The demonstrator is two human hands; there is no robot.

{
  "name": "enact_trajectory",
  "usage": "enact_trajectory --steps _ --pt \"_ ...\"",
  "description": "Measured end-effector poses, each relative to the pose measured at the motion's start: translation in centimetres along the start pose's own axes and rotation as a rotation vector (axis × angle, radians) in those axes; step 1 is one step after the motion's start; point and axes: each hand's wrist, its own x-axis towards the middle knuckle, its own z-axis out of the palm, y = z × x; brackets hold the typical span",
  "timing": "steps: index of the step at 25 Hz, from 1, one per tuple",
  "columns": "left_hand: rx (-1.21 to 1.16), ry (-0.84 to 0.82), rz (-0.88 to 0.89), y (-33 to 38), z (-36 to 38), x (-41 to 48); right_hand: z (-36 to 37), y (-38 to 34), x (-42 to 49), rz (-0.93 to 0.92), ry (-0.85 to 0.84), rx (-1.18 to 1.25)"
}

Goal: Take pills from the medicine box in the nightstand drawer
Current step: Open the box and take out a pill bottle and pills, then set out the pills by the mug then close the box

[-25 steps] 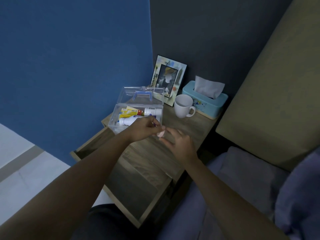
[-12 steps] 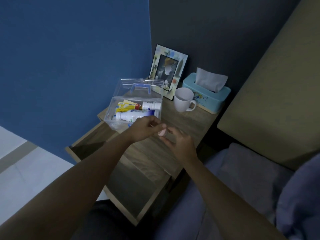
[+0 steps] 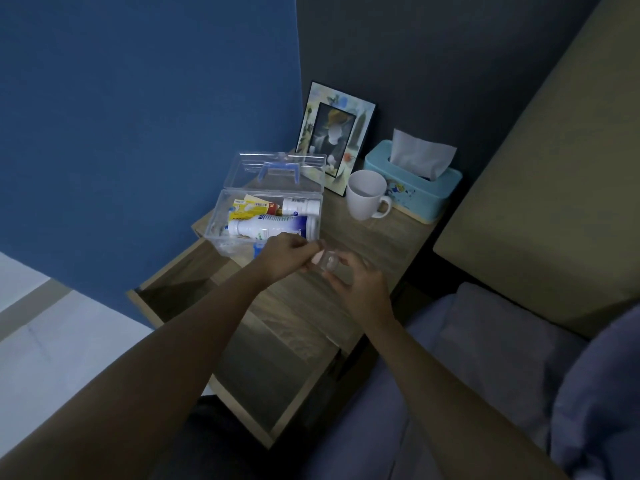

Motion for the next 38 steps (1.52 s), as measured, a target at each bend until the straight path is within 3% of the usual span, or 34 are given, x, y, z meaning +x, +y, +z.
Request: enact_trajectory --steps 4,10,14,23,33,35,38 --pt "-0.271 -0.062 -0.067 -2.0 1.4 -0.8 0.8 1.6 -0.7 0.245 -0.031 0.217" --pt "-0.119 -0.011 -0.07 -5.5 4.1 -1.6 1.9 4.3 -1.7 0.38 -0.207 0.122" --pt "0.008 0.03 -0.019 -6.3 5.7 -0.4 2.3 5.2 -2.4 0.431 -0.203 0.063" --pt "0.102 0.118 -0.021 -6.6 7.9 1.3 2.7 6.2 -2.5 0.404 -0.207 -0.156" --pt "0.112 0.111 0.083 -6.8 7.3 0.7 2.4 6.6 -3.0 0.345 -0.198 -0.119" --pt "0.132 0.139 0.115 -7.6 6.9 0.2 2.0 6.7 -3.0 0.351 -0.138 -0.073" --pt "0.398 0.106 0.162 -9.4 6.7 -0.1 1.8 6.7 -1.5 0.335 0.091 -0.068"
